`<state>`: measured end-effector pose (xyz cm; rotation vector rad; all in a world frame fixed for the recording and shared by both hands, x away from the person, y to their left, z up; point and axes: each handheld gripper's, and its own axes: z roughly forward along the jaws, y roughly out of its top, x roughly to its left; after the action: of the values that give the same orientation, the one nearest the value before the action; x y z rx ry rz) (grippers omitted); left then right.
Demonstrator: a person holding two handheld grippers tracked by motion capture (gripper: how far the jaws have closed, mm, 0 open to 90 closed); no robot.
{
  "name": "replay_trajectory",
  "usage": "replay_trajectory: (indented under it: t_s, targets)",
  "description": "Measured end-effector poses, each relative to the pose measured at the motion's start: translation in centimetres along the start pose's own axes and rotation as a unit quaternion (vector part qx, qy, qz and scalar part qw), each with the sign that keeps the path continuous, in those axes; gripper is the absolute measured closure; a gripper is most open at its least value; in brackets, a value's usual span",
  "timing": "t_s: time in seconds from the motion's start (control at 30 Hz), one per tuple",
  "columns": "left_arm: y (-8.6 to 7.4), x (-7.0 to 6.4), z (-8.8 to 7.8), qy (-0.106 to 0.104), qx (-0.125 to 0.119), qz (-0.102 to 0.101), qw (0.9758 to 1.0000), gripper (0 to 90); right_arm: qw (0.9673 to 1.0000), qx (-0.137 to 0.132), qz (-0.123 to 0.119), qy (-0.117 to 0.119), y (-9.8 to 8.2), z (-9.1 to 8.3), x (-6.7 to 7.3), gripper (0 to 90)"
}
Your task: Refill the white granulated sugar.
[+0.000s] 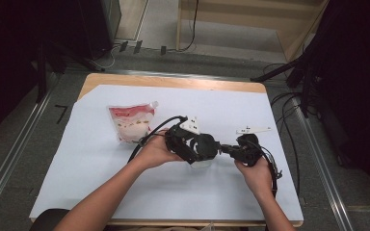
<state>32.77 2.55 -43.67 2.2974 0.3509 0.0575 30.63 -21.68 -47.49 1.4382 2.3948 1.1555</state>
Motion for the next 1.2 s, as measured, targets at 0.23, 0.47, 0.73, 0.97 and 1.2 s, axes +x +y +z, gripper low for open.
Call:
replay_trajectory:
  t_s: [0.23,0.47,0.73,0.97,1.2]
  targets:
    - [1.1,-0.6,-0.3,-0.013,-0.009,0.002,0.9999,34.1,1.0,0.003,0.002,0.003,0.0,-0.1,0.1,90.0]
    - [2.0,-0.6,-0.2,-0.042,-0.002,-0.003,0.9991,45.6,1.0,0.003,0.0,0.005,-0.1,-0.1,0.0,90.0]
    - [2.7,-0.6,-0.2,-0.055,0.018,-0.004,0.9983,52.5,1.0,0.002,0.001,0.004,-0.1,-0.1,0.0,90.0]
    - [3.5,-0.4,-0.2,-0.074,0.019,0.002,0.9971,65.2,1.0,0.002,0.002,0.009,-0.1,-0.1,0.0,90.0]
    - [4.5,-0.8,0.3,-0.084,0.024,0.014,0.996,71.1,1.0,0.003,0.001,0.008,-0.2,0.0,0.2,90.0]
